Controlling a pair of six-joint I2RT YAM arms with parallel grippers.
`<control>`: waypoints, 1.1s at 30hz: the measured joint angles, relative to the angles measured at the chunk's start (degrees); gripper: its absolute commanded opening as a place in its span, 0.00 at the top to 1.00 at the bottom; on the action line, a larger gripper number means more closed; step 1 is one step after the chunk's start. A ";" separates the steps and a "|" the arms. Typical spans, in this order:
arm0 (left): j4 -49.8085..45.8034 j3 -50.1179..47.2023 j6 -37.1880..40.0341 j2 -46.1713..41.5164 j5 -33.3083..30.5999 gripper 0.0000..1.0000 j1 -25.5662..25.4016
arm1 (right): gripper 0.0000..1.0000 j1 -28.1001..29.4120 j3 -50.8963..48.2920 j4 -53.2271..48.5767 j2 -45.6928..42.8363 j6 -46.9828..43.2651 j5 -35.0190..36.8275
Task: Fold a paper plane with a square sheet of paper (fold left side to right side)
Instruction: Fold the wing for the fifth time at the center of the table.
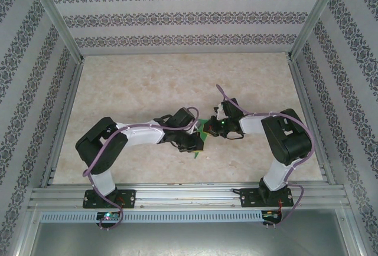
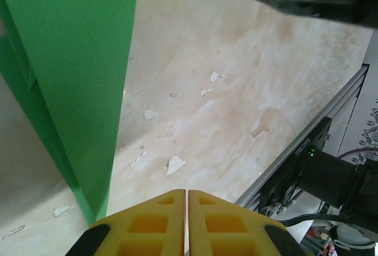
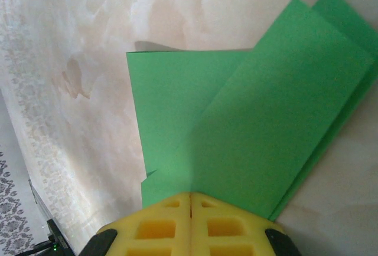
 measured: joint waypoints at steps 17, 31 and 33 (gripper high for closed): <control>2.80 -2.64 -0.87 2.84 0.15 0.92 0.00 | 1.00 0.00 0.04 0.28 0.26 -0.20 -0.39; 6.27 -4.50 -2.19 3.02 0.26 0.92 0.00 | 1.00 0.00 0.44 -0.48 0.35 -1.07 -0.37; 6.75 -4.70 -2.32 3.02 0.39 0.92 0.00 | 1.00 0.02 0.70 -0.85 0.42 -1.31 -0.35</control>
